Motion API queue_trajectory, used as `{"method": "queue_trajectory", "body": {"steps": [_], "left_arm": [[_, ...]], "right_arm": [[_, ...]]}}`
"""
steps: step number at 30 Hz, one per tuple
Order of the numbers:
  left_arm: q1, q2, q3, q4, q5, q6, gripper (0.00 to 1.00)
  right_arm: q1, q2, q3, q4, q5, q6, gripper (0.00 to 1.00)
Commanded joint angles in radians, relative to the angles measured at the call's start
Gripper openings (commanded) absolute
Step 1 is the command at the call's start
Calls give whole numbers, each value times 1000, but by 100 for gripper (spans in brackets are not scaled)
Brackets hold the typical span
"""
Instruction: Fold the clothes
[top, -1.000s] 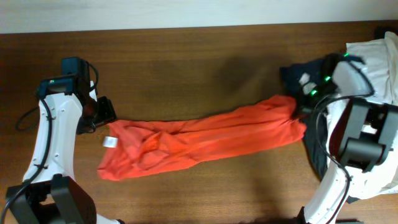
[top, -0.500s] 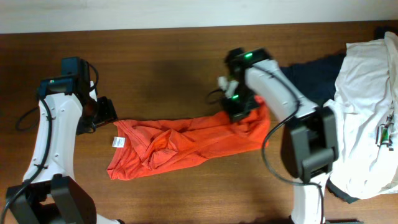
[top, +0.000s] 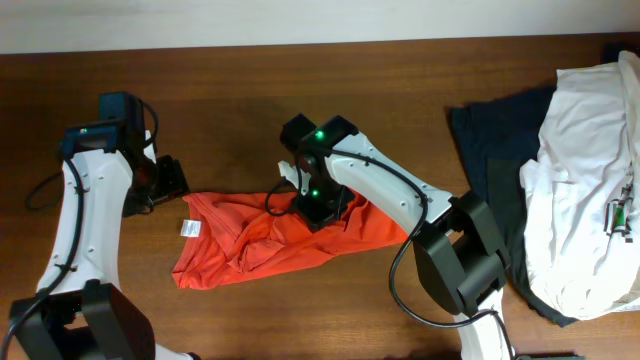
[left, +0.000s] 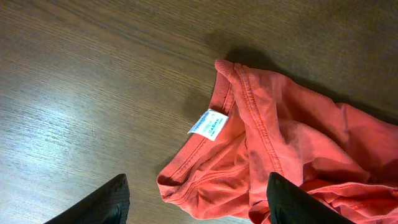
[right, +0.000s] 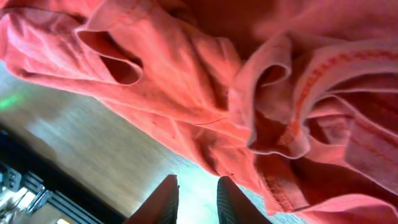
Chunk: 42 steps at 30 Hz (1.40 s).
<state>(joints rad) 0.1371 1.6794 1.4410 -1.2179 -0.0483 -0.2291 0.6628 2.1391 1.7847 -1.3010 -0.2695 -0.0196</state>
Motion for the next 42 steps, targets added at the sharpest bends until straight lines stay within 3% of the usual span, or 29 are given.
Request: {"method": "queue_trajectory", "body": {"steps": [1, 4, 8, 11, 17, 19, 20, 21, 30, 40, 42], "left_arm": [[3, 3, 0, -2, 8, -2, 70], [3, 3, 0, -2, 8, -2, 70], [3, 3, 0, -1, 8, -2, 70], [3, 3, 0, -1, 8, -2, 70], [3, 3, 0, -2, 8, -2, 70], [3, 3, 0, -2, 8, -2, 70], [3, 3, 0, -2, 8, -2, 70], [3, 3, 0, -2, 8, -2, 70], [3, 3, 0, -2, 8, -2, 70], [3, 3, 0, -2, 8, -2, 70], [3, 3, 0, -2, 8, -2, 70]], "right_arm": [[-23, -8, 0, -23, 180, 131, 27], [-52, -8, -1, -2, 188, 129, 35], [-37, -6, -2, 54, 158, 130, 65], [-20, -6, -16, 127, 158, 130, 71], [-15, -6, -134, 257, 158, 186, 56], [-15, -6, -183, 270, 159, 186, 35], [-15, -6, -208, 269, 165, 190, 11], [-15, -6, -211, 260, 178, 205, 4], [-14, -29, -51, 11, 183, 181, 4], [79, -23, -61, -1, -10, 74, 4], [104, -23, -61, 16, -3, 68, 13]]}}
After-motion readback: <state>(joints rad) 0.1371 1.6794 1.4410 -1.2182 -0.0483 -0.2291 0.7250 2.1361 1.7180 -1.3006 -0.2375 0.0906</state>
